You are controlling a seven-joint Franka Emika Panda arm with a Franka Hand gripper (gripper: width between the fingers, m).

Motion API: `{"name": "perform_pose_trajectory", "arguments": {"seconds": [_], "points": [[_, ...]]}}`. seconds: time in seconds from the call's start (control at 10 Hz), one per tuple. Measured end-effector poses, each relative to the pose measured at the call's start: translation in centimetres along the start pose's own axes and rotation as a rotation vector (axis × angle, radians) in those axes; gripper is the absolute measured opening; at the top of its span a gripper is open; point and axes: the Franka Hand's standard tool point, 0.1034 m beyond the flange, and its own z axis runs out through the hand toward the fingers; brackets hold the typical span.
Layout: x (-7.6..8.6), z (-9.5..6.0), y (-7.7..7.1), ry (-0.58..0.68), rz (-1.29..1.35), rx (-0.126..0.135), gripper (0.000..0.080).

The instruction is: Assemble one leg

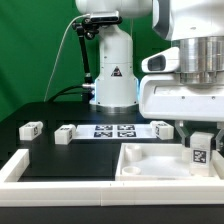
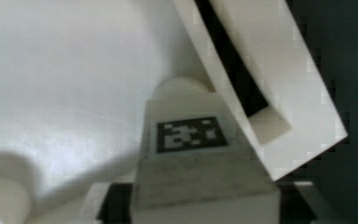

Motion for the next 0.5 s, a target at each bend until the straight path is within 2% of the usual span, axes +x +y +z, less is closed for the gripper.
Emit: {"name": "perform_pose_trajectory", "arguments": {"seconds": [0.3, 0.5], "points": [[0.67, -0.09, 1.17, 0.022, 0.13, -0.035, 0.0307], [0.77, -0.05, 1.33, 0.024, 0.115, -0.038, 0.0308]]}}
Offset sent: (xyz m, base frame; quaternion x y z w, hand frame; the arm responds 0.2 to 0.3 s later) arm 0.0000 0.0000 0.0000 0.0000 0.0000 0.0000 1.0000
